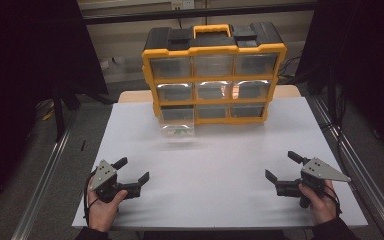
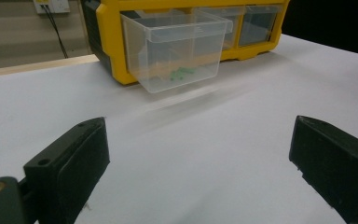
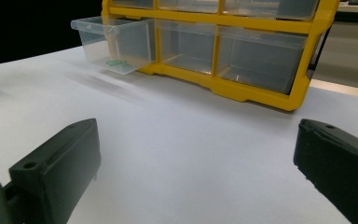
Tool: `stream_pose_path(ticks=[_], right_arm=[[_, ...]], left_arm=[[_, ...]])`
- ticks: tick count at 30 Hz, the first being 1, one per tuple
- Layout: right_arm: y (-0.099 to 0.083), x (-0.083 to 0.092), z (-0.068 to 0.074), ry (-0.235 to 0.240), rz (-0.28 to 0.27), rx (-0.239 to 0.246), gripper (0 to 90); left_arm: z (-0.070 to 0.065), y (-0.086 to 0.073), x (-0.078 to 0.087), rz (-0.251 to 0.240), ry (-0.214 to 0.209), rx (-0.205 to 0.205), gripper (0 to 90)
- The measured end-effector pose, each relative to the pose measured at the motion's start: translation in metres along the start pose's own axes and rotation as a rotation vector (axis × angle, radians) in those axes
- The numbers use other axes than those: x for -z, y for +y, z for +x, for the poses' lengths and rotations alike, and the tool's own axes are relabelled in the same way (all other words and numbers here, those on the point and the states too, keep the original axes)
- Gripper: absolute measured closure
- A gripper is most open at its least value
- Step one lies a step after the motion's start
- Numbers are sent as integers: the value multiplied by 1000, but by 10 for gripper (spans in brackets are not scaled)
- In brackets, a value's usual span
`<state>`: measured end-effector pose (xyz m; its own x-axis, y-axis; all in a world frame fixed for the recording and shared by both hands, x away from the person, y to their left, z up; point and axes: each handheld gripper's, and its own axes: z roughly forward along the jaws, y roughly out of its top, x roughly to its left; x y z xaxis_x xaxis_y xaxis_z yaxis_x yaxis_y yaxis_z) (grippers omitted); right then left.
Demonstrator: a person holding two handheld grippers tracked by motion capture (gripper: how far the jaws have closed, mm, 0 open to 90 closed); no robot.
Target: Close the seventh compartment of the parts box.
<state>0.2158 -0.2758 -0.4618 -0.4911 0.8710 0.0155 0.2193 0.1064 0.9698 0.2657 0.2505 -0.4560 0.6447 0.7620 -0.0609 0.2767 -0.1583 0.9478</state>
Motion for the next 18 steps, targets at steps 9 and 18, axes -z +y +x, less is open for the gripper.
stream_pose_path(ticks=[9,18], right_arm=[[0,-1,0,-4,7,-1,4],[0,-2,1,7,5,2,4]], left_arm=[[-1,5,-15,62,-66,-54,51],[-14,10,-29,90,-123,-120,69]])
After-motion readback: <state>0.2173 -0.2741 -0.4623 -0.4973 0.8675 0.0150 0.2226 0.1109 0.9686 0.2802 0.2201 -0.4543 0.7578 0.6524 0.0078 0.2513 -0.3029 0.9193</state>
